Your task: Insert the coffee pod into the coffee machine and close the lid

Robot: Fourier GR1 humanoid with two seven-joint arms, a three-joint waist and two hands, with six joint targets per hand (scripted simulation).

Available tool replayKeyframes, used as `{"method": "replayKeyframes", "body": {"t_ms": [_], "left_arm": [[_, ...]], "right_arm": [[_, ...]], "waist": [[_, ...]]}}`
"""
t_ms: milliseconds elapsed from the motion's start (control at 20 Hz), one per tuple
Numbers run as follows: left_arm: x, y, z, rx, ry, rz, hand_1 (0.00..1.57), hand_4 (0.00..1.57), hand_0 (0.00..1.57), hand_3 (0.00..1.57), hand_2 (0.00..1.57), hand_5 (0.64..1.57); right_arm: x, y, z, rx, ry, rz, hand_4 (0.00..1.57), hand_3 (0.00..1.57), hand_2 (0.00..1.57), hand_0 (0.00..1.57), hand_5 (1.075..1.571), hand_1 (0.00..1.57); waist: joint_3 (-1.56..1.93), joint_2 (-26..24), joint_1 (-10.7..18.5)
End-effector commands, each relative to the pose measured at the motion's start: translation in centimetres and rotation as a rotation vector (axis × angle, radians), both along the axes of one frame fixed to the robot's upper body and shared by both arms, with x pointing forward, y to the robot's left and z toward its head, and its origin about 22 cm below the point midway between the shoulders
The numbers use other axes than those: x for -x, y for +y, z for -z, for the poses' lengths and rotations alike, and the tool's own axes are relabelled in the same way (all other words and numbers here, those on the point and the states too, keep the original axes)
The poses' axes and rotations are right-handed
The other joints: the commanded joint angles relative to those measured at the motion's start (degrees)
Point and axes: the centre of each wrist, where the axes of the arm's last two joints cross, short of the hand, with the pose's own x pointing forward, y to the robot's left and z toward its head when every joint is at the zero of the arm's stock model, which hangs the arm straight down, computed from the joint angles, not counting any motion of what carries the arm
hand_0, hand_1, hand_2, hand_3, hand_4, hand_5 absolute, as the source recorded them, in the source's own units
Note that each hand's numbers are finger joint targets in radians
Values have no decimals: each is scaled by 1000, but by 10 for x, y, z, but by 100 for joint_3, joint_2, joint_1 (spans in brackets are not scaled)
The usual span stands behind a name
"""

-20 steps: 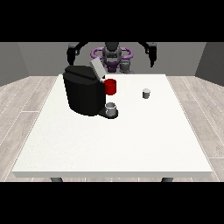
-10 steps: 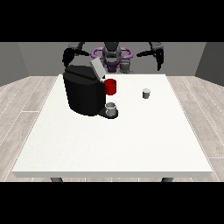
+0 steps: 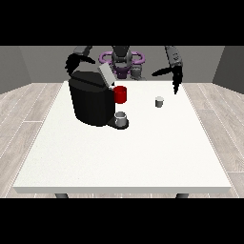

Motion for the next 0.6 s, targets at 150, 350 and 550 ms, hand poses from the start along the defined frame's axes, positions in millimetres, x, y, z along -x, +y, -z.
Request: {"method": "replayKeyframes", "body": {"t_ms": [150, 350, 550], "left_arm": [[-22, 1, 16, -47, 93, -10, 0, 0, 0, 0, 0, 1571], [-33, -15, 13, -116, 87, -8, 0, 0, 0, 0, 0, 1571], [-38, -10, 16, -194, 110, 44, 0, 0, 0, 0, 113, 1571]], "right_arm": [[2, 16, 7, 2, 28, 1, 283, 0, 0, 0, 1571, 0], [-19, -5, -1, 26, -6, 8, 332, 0, 0, 0, 1571, 0], [-25, 19, -6, -8, 45, 42, 397, 0, 0, 0, 1571, 0]], "waist": [[-1, 34, 15], [1, 367, 58], [-1, 368, 136]]}}
